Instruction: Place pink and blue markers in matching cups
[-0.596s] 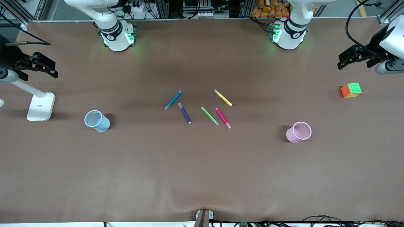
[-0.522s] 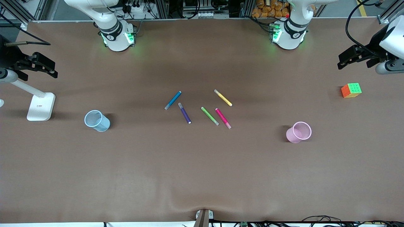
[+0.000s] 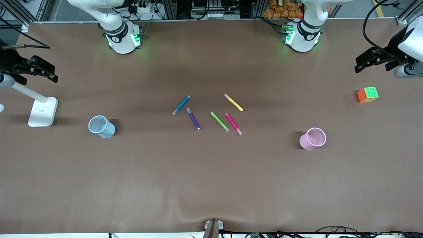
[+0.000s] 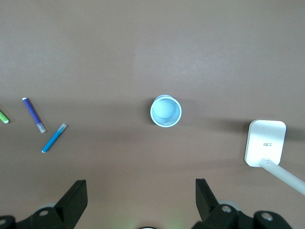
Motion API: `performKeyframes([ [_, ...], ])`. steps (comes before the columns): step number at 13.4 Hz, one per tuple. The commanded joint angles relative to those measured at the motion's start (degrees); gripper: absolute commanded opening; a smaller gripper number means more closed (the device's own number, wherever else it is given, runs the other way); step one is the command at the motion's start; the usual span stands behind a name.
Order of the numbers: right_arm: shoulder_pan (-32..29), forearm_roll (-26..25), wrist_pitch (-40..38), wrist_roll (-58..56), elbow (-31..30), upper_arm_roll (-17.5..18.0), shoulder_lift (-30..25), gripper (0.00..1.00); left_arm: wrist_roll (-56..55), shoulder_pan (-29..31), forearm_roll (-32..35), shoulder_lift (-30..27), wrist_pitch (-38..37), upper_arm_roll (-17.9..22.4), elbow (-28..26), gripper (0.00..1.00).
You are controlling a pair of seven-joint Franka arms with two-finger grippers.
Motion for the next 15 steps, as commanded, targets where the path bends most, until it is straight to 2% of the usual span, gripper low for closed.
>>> performKeyframes([
  [1,-0.63,-0.2,-0.56,-0.18,0.85,0.24,0.57,1.0,0.3,0.42,1.55,1.45,-1.21,-1.6,2.1,1.0],
  [9,-0.98,-0.2,-0.47,-0.53,0.85,0.33,1.53,1.0,-5.58,0.34,-0.3,1.71,-3.06,-2.56,1.04,1.0],
  [15,-1.68,-0.11,-0.47,-0.62,0.85,0.33,2.15,1.0,-6.82,0.34,-6.36,8.2,0.1,-2.83,0.52,1.0],
])
